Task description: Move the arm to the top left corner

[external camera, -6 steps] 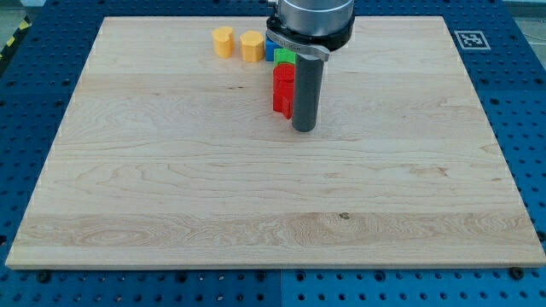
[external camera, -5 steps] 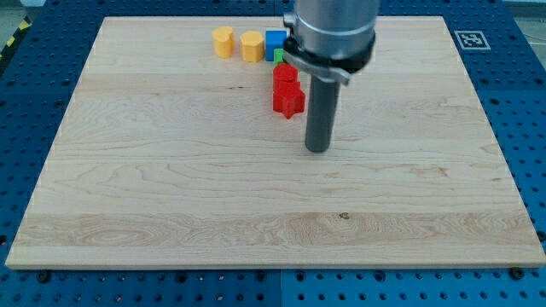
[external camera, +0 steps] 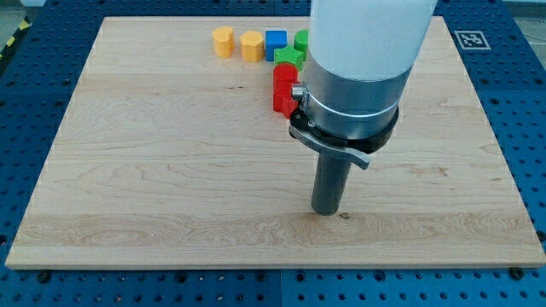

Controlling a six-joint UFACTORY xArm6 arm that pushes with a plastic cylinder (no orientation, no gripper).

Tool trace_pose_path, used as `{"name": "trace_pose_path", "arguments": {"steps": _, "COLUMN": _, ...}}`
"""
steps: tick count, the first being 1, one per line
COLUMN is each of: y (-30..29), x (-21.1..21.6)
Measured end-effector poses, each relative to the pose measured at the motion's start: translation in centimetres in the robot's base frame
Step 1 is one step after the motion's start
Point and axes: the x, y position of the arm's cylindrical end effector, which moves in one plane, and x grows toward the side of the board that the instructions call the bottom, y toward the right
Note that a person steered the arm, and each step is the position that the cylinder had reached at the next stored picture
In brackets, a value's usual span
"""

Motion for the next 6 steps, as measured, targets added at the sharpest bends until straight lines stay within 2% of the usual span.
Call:
{"name": "trace_pose_path", "arguments": {"steps": 1, "y": -1.5, "x": 0.0}}
{"name": "trace_pose_path", "arguments": {"steps": 2, "y": -10.5, "x": 0.0}}
{"name": "trace_pose_path", "arguments": {"steps": 3, "y": -19.7, "x": -3.5}}
{"name": "trace_pose_path", "arguments": {"steps": 4, "y": -23.8, "x": -11.3}}
{"name": "trace_pose_path", "arguments": {"steps": 5, "y": -24.0, "x": -13.3}}
{"name": "trace_pose_path", "arguments": {"steps": 6, "y": -28.3, "x": -18.6}}
